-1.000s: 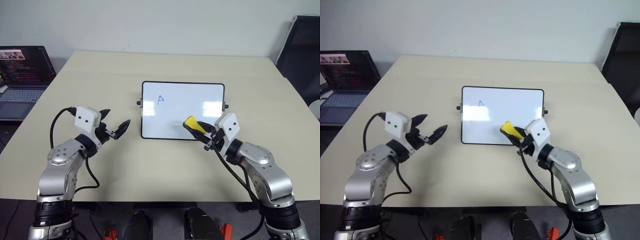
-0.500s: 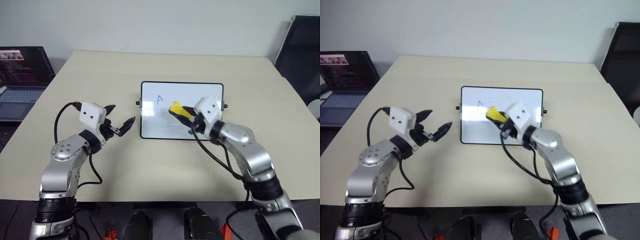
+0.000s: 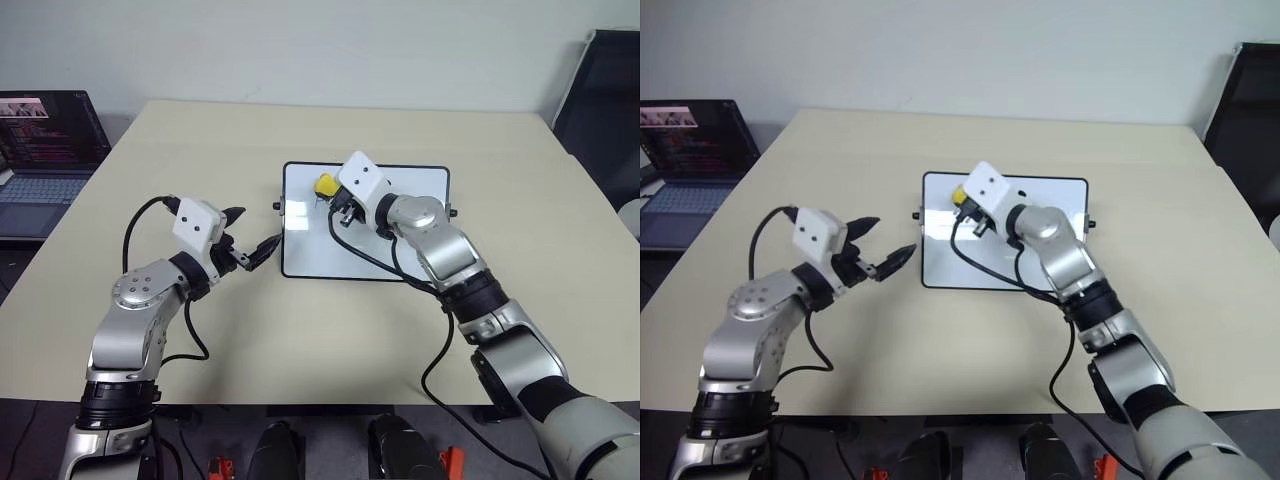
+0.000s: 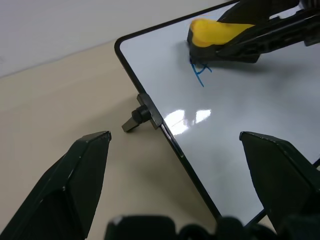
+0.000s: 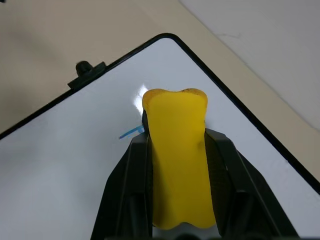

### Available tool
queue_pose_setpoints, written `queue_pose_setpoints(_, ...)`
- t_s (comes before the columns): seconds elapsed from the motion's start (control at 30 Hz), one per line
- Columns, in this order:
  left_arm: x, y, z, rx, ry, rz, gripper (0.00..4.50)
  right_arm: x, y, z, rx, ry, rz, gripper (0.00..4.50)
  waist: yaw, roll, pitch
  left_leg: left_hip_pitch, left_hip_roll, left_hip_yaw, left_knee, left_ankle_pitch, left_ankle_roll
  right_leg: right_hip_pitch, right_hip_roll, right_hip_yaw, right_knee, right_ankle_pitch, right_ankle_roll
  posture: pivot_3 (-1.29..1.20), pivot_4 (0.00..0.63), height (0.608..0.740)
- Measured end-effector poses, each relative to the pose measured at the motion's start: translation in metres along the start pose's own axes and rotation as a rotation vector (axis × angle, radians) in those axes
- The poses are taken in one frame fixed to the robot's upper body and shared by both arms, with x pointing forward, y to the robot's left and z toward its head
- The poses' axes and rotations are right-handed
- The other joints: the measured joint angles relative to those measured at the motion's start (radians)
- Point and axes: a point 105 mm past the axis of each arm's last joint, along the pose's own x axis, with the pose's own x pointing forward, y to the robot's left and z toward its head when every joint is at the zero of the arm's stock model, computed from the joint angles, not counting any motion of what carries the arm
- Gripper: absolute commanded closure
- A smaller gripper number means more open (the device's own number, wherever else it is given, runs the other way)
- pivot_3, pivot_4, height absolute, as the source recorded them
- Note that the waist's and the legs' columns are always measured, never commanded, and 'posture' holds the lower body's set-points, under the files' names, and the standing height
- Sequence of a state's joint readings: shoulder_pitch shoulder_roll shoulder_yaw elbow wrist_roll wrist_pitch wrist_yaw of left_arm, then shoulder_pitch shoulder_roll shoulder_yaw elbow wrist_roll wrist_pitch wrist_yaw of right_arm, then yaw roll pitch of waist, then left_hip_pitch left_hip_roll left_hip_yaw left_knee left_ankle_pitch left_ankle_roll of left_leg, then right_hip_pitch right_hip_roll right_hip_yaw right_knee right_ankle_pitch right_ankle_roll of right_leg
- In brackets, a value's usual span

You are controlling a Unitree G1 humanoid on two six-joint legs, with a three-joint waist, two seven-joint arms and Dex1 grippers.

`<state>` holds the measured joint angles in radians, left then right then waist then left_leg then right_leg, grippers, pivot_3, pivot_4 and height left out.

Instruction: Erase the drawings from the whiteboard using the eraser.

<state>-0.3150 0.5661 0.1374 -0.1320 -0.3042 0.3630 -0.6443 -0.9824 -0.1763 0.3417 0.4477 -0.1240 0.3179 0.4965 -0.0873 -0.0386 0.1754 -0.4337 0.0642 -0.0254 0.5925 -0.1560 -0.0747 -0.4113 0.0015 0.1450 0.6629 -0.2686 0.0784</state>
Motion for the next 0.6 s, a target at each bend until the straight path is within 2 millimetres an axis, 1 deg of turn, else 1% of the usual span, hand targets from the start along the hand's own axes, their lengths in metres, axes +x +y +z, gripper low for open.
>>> queue_pose_setpoints(0.07,0.001,-0.001,-0.001,0.001,0.003,-0.003,0.00,0.002,0.004,0.001,-0.032,0.008,0.031,3.41,0.000,0.000,0.000,0.000,0.000,0.000,0.000,0.000,0.000,0.000,0.000,0.000,0.000,0.000,0.000,0.00,0.150,0.740)
queue_pose_setpoints(0.17,0.002,-0.004,-0.002,0.002,0.008,-0.015,0.00,0.003,0.019,-0.002,-0.076,0.037,0.135,3.41,0.000,0.000,0.000,0.000,0.000,0.000,0.000,0.000,0.000,0.000,0.000,0.000,0.001,0.000,0.000,0.00,0.150,0.740)
queue_pose_setpoints(0.23,0.002,-0.004,-0.002,0.002,0.007,-0.015,0.00,0.003,0.024,-0.003,-0.100,0.049,0.168,3.41,0.000,0.000,0.000,0.001,0.000,0.000,0.001,0.000,0.000,0.000,0.000,0.000,0.002,-0.001,0.001,0.00,0.150,0.740)
queue_pose_setpoints(0.3,0.002,-0.004,-0.002,0.002,0.007,-0.014,0.00,0.004,0.022,-0.004,-0.113,0.048,0.149,3.41,0.000,0.000,0.000,0.001,0.000,-0.001,0.001,0.000,0.000,0.001,0.000,0.000,0.002,-0.001,0.001,0.00,0.150,0.740)
queue_pose_setpoints(0.37,0.002,-0.004,-0.002,0.002,0.008,-0.014,0.00,0.008,0.015,-0.002,-0.130,0.038,0.097,3.41,0.000,0.000,0.000,0.001,0.000,-0.001,0.002,0.000,0.000,0.001,0.000,0.000,0.002,-0.001,0.001,0.00,0.150,0.740)
queue_pose_setpoints(0.43,0.002,-0.004,-0.002,0.002,0.007,-0.014,0.00,0.010,0.000,0.003,-0.159,0.038,0.021,3.41,0.001,0.000,0.000,0.001,0.000,-0.001,0.002,0.001,0.001,0.001,0.000,0.000,0.002,-0.001,0.000,0.00,0.150,0.740)
queue_pose_setpoints(0.5,0.002,-0.004,-0.002,0.003,0.005,-0.015,0.00,0.009,-0.013,0.003,-0.156,0.042,-0.022,3.41,0.003,0.000,0.000,0.001,0.000,0.000,0.002,0.001,0.001,0.001,0.000,0.000,0.001,-0.001,0.000,0.00,0.150,0.740)
queue_pose_setpoints(0.6,0.002,-0.004,-0.002,0.007,-0.001,-0.015,0.00,0.007,-0.011,0.001,-0.156,0.047,0.012,3.41,0.002,0.000,0.000,0.001,0.000,0.000,0.002,0.001,0.001,0.001,0.000,0.000,0.001,0.000,0.001,0.00,0.150,0.740)
